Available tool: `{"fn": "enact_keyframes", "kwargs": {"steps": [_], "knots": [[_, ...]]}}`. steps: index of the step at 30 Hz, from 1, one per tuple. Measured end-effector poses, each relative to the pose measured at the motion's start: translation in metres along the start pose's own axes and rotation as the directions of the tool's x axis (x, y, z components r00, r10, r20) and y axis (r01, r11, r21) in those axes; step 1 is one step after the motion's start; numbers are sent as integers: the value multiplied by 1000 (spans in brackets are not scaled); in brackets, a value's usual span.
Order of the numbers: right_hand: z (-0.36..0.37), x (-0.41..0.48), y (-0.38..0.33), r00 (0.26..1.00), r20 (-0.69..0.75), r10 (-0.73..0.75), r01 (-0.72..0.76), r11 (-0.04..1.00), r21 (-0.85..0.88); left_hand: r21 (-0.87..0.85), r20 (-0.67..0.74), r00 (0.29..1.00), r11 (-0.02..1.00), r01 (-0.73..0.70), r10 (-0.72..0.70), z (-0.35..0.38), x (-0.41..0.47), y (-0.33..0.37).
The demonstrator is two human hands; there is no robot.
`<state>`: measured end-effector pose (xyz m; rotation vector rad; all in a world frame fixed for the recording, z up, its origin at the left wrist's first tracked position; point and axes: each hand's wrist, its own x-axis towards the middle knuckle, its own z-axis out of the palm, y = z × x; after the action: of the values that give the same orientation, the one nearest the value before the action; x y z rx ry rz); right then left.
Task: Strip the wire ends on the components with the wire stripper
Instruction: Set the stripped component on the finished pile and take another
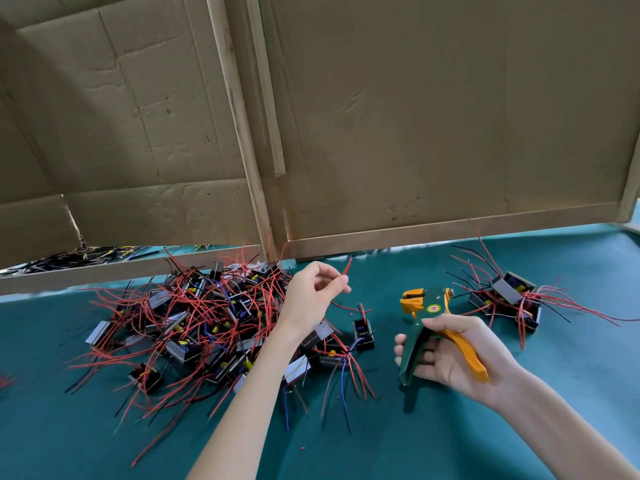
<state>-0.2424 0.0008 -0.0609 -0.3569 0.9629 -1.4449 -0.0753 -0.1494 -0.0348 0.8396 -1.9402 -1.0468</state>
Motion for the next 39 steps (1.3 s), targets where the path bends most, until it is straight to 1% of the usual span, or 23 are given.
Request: {"fn": "enact_keyframes", "kwargs": {"steps": [1,3,5,7,10,11,12,13,15,17,18,20,23,26,29,30,31,32,33,34,36,37,39], "knots": [[0,-1,0,1000,10,-5,5,1000,-4,-60,-12,1000,998,22,-23,-1,0,1],[2,-3,-1,999,34,-15,16,999,-28,-265,-29,996,961,74,-84,-4,2,4],[4,-5,0,998,63,-25,28,998,-53,-491,-22,992,866,96,-123,-11,4,11],[6,-8,0,995,92,-35,41,997,-67,-660,-40,992,748,62,-118,-19,5,20],[9,-11,2,991,122,-51,62,995,-84,-831,-83,994,556,-33,-65,-27,4,40],[10,-12,2,990,125,-62,73,994,-86,-854,-85,996,516,-58,-29,-28,2,46],[11,-12,1,989,126,-76,87,993,-86,-858,-84,996,508,-78,11,-28,-1,51],[11,-13,1,988,125,-92,103,991,-81,-842,-78,996,532,-93,51,-27,-4,55],[11,-13,0,985,123,-124,132,989,-59,-743,-41,993,661,-104,110,-22,-8,59],[10,-13,-1,982,125,-144,150,988,-43,-551,32,992,830,-83,120,-14,-11,59],[9,-12,-1,981,125,-149,155,987,-38,-453,67,993,889,-60,101,-9,-12,57],[7,-11,-1,981,118,-154,158,987,-33,-308,134,990,952,1,42,0,-13,47],[5,-9,-1,983,99,-157,161,986,-36,-71,194,980,996,55,-40,10,-14,25],[2,-8,-4,982,85,-168,171,985,-30,230,197,977,973,37,-83,7,-9,11],[1,-7,-5,981,69,-180,182,983,-25,439,127,975,891,111,-184,3,-7,11],[1,-7,-6,981,63,-183,185,982,-21,482,84,987,873,78,-135,1,-7,13],[0,-6,-6,981,56,-187,188,982,-22,521,75,997,853,-13,-30,-2,-7,15],[0,-6,-6,981,51,-187,188,982,-25,545,118,989,827,-135,84,-6,-7,18],[0,-6,-6,981,48,-186,188,982,-27,537,214,966,808,-243,148,-11,-6,21],[0,-6,-6,981,48,-187,188,982,-26,505,339,931,810,-299,133,-16,-6,23],[0,-7,-6,981,46,-189,190,981,-25,499,525,851,807,-315,8,-22,-8,25],[1,-7,-5,981,46,-187,188,982,-25,521,556,830,797,-306,-45,-22,-9,23],[2,-7,-5,983,47,-179,180,983,-21,565,555,825,777,-278,-108,-21,-10,16]]}}
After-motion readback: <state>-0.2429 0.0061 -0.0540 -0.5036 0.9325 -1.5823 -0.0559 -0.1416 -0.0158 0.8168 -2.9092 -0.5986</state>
